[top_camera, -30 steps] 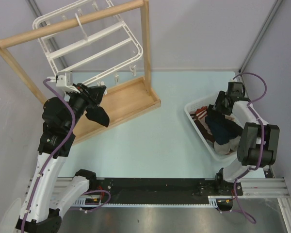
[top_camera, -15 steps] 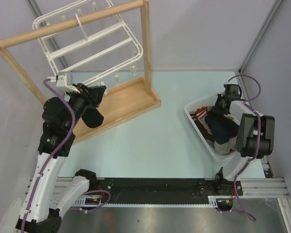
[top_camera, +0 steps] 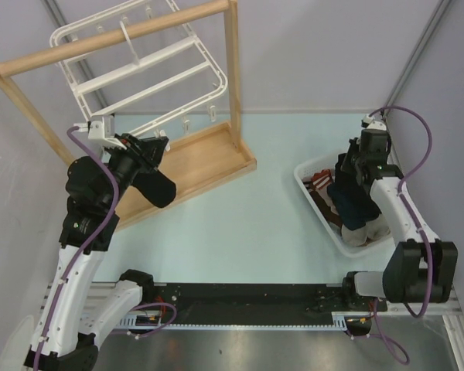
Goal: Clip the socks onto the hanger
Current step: Pick up the sock from the bin, then clamp the sock at the bin.
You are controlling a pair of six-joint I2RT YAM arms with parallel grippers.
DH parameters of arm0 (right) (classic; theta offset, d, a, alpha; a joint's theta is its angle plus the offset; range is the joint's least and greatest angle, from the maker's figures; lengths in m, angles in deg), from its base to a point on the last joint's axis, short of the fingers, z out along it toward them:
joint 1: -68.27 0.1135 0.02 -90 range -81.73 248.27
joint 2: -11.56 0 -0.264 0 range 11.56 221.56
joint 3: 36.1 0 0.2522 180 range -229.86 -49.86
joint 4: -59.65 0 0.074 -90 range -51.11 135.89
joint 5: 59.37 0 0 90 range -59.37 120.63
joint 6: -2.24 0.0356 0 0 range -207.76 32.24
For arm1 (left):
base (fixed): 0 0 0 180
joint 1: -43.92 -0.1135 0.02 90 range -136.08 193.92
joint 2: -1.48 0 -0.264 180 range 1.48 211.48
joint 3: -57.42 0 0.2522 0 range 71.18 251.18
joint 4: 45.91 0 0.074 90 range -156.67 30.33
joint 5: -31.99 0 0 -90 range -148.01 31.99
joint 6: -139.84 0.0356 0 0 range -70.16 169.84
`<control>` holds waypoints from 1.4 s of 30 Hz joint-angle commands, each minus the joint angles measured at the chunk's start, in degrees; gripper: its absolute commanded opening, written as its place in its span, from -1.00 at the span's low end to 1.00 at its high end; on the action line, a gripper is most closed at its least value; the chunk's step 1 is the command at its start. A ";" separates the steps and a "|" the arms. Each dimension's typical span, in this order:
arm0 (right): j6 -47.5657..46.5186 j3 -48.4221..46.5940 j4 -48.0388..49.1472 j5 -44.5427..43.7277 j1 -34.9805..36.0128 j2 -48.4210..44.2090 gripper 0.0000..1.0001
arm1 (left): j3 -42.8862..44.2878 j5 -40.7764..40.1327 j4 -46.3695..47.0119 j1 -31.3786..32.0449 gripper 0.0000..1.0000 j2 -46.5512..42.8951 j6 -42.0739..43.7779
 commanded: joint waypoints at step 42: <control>-16.85 -11.87 61.06 -8.78 65.57 13.93 -1.00 | -2.16 5.06 0.59 0.97 -0.99 -0.85 -2.87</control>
